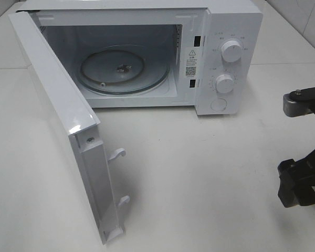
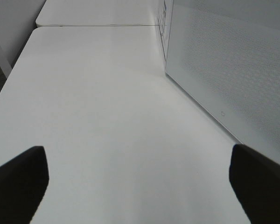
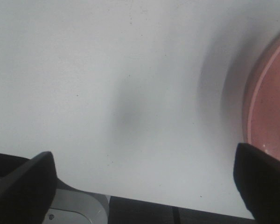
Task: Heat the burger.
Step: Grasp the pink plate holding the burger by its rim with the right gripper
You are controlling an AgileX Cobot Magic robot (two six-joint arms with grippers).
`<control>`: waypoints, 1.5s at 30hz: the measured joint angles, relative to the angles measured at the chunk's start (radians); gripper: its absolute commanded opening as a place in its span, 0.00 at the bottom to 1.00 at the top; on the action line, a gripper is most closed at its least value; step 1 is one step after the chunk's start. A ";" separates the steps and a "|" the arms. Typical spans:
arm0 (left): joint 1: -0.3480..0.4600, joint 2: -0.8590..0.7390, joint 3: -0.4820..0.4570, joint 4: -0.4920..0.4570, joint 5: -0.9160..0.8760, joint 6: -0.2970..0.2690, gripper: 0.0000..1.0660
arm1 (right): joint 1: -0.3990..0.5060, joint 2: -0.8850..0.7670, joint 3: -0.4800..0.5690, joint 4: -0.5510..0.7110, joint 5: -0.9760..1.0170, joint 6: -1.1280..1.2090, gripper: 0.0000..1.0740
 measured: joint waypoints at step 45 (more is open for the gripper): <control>0.000 0.000 0.000 0.000 0.000 0.000 0.92 | -0.369 0.241 -0.076 -0.081 -0.151 0.004 0.77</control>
